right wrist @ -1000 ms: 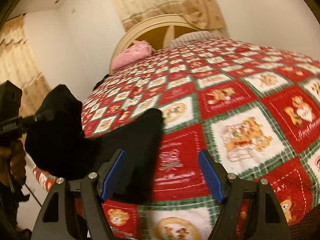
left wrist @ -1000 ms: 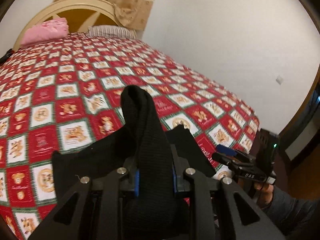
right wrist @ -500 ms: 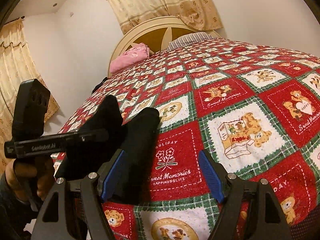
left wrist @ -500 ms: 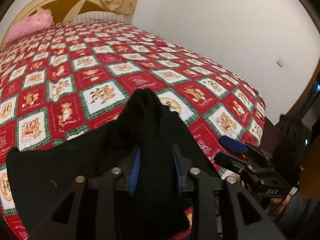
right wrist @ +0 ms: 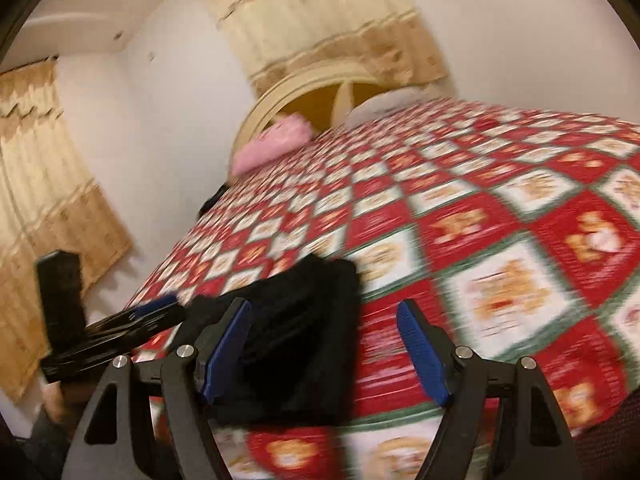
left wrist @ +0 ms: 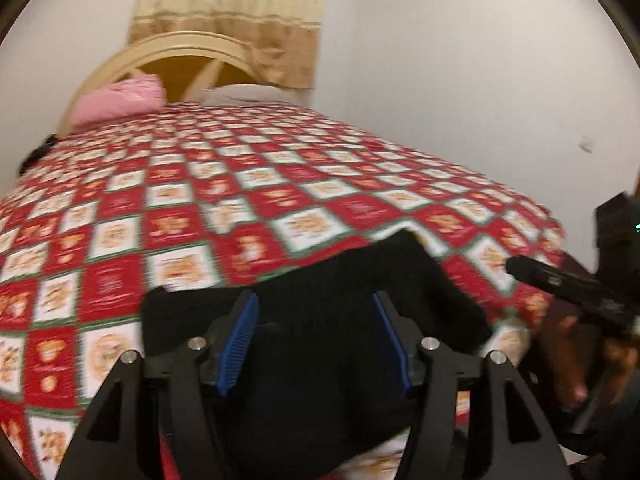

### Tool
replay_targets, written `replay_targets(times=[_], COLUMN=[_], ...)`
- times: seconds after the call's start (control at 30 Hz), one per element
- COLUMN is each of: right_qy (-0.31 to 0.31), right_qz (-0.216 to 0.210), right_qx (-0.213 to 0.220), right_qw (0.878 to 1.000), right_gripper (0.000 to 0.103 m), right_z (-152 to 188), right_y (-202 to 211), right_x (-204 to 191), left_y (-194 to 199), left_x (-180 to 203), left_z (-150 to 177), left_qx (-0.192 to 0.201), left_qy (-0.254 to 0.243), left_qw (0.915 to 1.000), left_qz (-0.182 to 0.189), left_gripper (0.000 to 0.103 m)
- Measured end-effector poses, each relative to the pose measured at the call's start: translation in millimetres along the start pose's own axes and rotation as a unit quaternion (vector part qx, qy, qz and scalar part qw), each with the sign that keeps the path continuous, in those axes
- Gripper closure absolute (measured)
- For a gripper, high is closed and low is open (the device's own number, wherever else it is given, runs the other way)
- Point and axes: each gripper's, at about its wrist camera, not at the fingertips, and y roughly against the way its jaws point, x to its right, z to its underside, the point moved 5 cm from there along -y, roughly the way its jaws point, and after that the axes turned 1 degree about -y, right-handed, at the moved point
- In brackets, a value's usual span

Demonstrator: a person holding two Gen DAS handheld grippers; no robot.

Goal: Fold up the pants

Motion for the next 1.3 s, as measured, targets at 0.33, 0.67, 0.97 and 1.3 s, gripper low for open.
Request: replay_targets(times=[0.33,0.67,0.97,1.3], right_qy=[0.000,-0.004,0.014,0.093], right_qz=[0.035,0.068,0.099,0.095], right_qx=[-0.100,-0.092,-0.049,-0.076], right_qw=[0.994,0.993,0.994,0.988], right_gripper=[0.084,0.085,0.059,0.059], right_z=[24.3,28.7,5.3,24.2], right_y=[-54.1,-45.5,-28.4,-15.7], right_x=[-25.1,15.5,4.6,-37.3], left_y=[-14.6,-33.1,-22.1,-12.6], left_x=[-46.0,-50.7,-59.5,-72.9], left_z=[30.5,55.8,57.0,63.1], left_qx=[-0.026,-0.054,-0.051,-0.045], left_qy=[0.048,0.040,0.056,0.082], left_qw=[0.9977,0.9965,0.9957,0.9937], left_qz=[-0.039,-0.049,-0.054,-0.062], left_gripper=[0.032,0.023,0.017,0.009])
